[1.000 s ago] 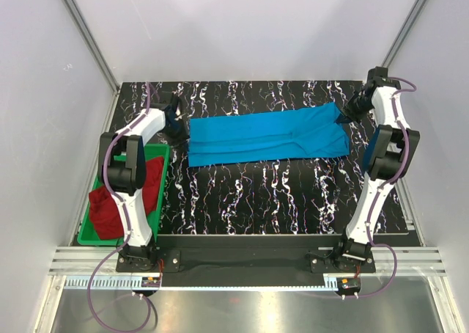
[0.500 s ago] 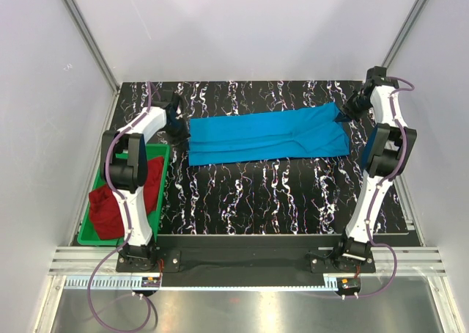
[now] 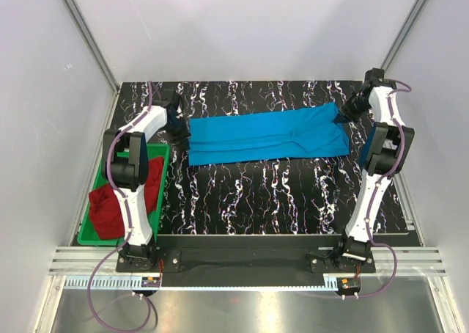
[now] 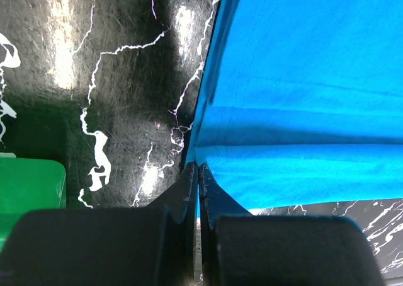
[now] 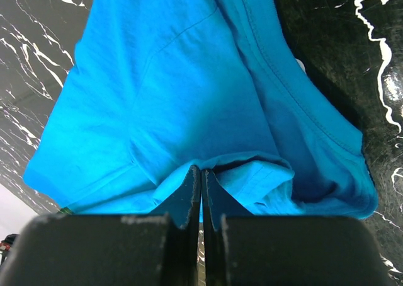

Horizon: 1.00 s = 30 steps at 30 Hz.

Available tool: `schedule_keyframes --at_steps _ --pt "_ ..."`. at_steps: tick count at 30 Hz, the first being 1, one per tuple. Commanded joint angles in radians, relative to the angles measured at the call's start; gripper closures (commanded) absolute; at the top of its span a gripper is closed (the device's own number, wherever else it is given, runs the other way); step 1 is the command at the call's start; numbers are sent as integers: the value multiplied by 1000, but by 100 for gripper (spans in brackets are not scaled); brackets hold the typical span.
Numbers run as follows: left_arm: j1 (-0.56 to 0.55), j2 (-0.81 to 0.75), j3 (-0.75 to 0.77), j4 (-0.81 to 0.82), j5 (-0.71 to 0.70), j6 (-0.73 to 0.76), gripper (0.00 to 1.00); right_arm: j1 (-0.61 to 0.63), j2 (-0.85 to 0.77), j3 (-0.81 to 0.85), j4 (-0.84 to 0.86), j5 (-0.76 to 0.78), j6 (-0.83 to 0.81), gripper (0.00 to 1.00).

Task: Fold and stack the t-shirts
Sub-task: Fold the tshirt

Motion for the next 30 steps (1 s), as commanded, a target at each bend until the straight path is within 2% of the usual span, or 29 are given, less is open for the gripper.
schedule_keyframes --at_steps 1,30 --pt "11 13 40 6 3 5 100 4 8 57 1 -22 16 100" --pt "18 69 106 -20 42 15 100 8 100 148 -5 -19 44 97"
